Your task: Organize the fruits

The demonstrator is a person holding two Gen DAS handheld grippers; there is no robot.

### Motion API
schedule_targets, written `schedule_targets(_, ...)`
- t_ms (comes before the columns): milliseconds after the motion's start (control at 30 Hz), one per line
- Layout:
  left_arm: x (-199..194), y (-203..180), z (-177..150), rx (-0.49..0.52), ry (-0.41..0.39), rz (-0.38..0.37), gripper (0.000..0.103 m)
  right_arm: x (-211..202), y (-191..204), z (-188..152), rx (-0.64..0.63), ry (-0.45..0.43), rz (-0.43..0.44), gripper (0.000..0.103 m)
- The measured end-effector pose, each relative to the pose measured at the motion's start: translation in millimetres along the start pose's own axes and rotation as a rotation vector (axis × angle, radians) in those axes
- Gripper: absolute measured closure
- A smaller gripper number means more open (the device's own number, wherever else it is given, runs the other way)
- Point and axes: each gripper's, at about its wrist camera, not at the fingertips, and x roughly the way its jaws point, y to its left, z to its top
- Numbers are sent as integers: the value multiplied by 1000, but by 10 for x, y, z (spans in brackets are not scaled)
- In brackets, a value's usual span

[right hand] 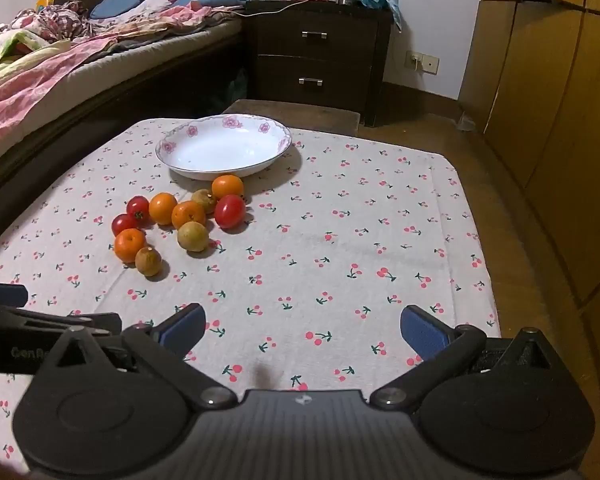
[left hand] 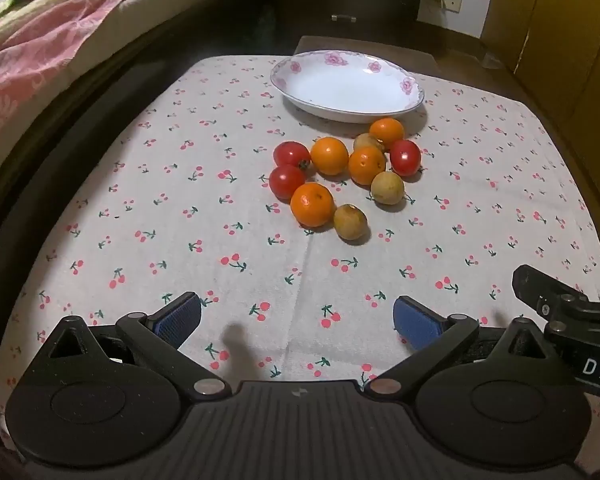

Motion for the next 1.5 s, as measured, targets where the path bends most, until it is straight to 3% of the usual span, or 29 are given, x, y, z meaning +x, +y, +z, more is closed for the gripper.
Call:
schedule_targets(400, -26, 3, 3, 12, -19, 14, 0, 21, 0, 8, -7, 3, -27, 12)
schedule_targets(1500, 48, 25, -16, -12, 26, 8, 2, 94, 2, -15, 2, 41, -22, 12)
